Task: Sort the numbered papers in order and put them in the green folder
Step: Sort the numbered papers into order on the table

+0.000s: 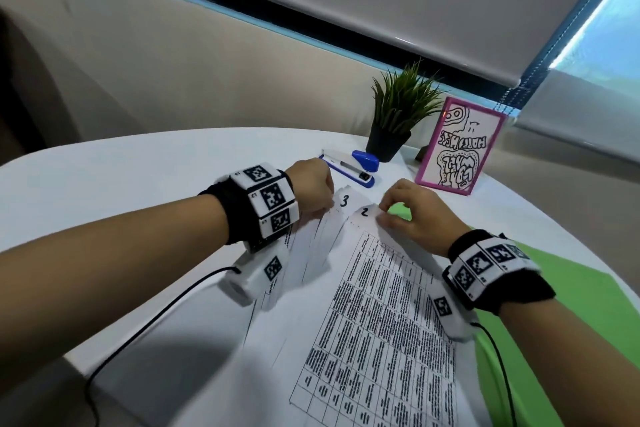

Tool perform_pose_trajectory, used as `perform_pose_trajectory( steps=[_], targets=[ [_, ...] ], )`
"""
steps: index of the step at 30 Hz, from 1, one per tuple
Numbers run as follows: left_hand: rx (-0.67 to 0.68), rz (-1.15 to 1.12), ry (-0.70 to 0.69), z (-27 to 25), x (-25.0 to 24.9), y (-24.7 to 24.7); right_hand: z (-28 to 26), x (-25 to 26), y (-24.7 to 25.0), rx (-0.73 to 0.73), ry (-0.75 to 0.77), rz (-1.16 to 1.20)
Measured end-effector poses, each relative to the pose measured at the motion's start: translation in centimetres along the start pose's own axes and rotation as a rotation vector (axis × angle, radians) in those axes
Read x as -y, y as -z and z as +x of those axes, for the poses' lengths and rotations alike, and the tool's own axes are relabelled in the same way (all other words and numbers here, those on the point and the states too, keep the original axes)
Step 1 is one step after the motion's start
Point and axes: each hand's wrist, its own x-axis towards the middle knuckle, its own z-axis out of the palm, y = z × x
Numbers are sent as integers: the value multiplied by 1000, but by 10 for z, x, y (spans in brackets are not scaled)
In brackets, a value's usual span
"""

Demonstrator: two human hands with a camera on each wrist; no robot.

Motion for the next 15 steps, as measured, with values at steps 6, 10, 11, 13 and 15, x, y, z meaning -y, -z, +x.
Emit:
perform_pose_trajectory(
  steps=[6, 10, 11, 13, 15],
  targets=[
    [186, -224, -90, -3, 1, 13, 0, -3, -3, -61, -76, 300],
    [-9, -66, -7, 8, 12, 23, -4, -6, 2, -13, -111, 482],
    [-34, -42, 5, 10, 15, 22, -5, -7, 3, 12, -122, 484],
    [-4, -88, 18, 12, 16, 19, -7, -8, 4, 54, -138, 434],
    [5, -161, 6, 12, 15, 16, -7, -7, 3, 64, -130, 400]
  ],
)
